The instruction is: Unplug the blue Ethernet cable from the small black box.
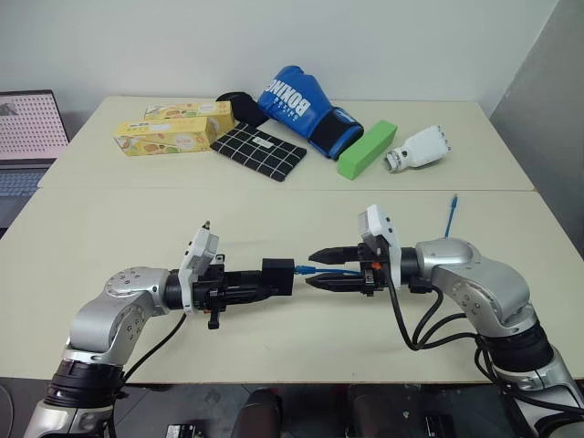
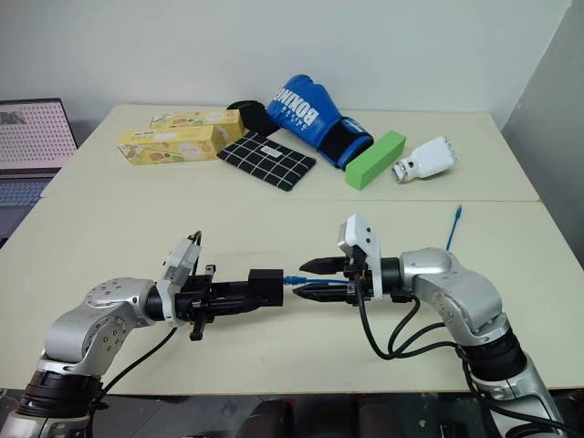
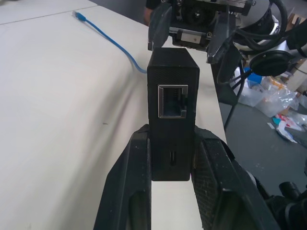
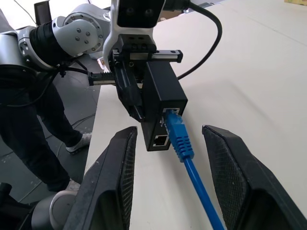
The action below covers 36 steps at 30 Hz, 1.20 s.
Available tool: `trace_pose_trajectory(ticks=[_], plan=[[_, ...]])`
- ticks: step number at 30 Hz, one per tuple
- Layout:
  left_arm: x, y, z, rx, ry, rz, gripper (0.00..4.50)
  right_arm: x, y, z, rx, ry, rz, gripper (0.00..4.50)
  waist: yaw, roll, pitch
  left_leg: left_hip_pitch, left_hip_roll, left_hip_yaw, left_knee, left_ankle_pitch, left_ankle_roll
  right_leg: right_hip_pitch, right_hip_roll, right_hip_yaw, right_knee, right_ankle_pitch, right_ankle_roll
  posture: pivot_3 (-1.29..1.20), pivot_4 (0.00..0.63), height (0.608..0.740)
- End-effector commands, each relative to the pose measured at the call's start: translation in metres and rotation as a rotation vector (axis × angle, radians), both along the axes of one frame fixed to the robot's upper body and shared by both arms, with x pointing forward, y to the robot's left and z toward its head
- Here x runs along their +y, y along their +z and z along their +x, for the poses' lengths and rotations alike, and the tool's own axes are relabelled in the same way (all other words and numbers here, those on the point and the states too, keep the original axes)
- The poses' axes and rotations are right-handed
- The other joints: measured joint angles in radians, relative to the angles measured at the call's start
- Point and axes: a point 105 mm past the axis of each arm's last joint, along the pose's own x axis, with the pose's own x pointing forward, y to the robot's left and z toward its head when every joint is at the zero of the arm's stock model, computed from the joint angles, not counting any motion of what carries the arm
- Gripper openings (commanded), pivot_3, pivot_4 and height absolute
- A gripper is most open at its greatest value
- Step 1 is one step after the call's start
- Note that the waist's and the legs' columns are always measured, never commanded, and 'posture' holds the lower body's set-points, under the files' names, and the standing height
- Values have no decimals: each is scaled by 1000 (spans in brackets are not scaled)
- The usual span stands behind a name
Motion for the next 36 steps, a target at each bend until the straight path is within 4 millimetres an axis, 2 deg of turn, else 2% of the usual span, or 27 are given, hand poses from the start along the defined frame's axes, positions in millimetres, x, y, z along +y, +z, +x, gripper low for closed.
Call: trace_pose_trajectory(ticks=[1,9,18,29,36], plan=[[0,3,-3,-37,-23,11,792,7,4,-1,-39,16,-7,2291,0,0,0,0,0,0,0,0,0,0,0,0,0,0,0,0,150,740],[3,-1,-4,-36,-14,18,792,16,1,1,-30,15,-17,2291,0,0,0,0,0,0,0,0,0,0,0,0,0,0,0,0,150,740],[3,-3,-4,-38,-6,13,792,16,-2,2,-33,20,-38,2291,0,0,0,0,0,0,0,0,0,0,0,0,0,0,0,0,150,740],[1,-5,-6,-33,-26,15,792,17,-4,1,-52,38,-62,42,0,0,0,0,0,0,0,0,0,0,0,0,0,0,0,0,150,740],[1,-9,-11,-41,-56,40,792,12,-4,-2,-43,78,-82,32,0,0,0,0,0,0,0,0,0,0,0,0,0,0,0,0,150,740]])
